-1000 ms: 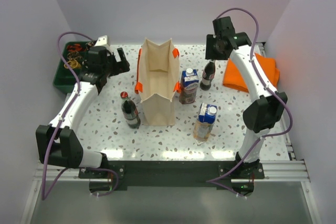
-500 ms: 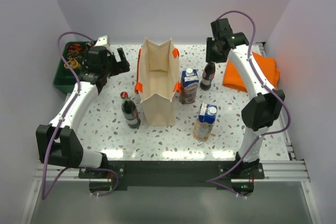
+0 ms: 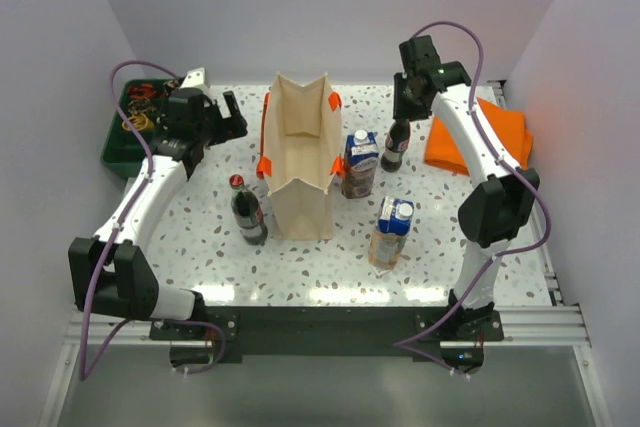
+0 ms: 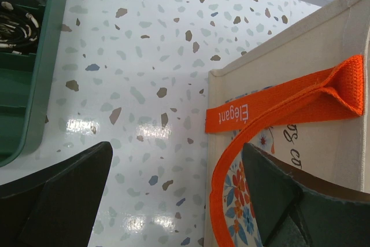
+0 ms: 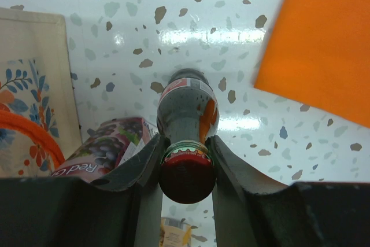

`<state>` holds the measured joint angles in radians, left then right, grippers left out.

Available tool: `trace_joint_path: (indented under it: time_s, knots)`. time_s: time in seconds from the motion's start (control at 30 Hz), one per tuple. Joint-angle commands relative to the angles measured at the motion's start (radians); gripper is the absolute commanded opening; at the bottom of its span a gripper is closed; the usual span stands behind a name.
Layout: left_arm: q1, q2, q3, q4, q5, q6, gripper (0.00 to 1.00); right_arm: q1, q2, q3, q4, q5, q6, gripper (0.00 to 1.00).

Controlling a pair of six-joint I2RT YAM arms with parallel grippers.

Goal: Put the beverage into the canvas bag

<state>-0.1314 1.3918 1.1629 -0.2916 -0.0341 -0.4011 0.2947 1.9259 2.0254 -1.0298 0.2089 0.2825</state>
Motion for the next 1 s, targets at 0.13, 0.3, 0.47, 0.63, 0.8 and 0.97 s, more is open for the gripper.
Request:
trace_joint_path:
  time_s: [0.13,0.3,0.47,0.63,0.8,0.97]
  knots:
    - [0.001,-0.008,-0.008,0.042,-0.015,0.005,1.00,0.003,-0.011,0.062,0.008,0.004,0.001,0.00]
    - [0.003,-0.007,-0.006,0.045,-0.012,0.008,1.00,0.003,-0.024,0.105,0.004,0.006,-0.005,0.00]
    - [0.001,-0.013,-0.002,0.043,-0.004,0.008,1.00,0.003,-0.033,0.168,-0.003,0.027,-0.022,0.00]
    - [0.001,-0.014,0.007,0.043,0.002,0.011,1.00,0.003,-0.041,0.220,0.004,0.032,-0.025,0.00]
    - [0.003,-0.022,0.018,0.040,0.014,0.015,1.00,0.003,-0.042,0.283,-0.006,0.026,-0.026,0.00]
    - [0.001,-0.030,0.047,0.023,0.028,0.024,1.00,0.004,-0.041,0.386,-0.030,0.015,-0.032,0.00]
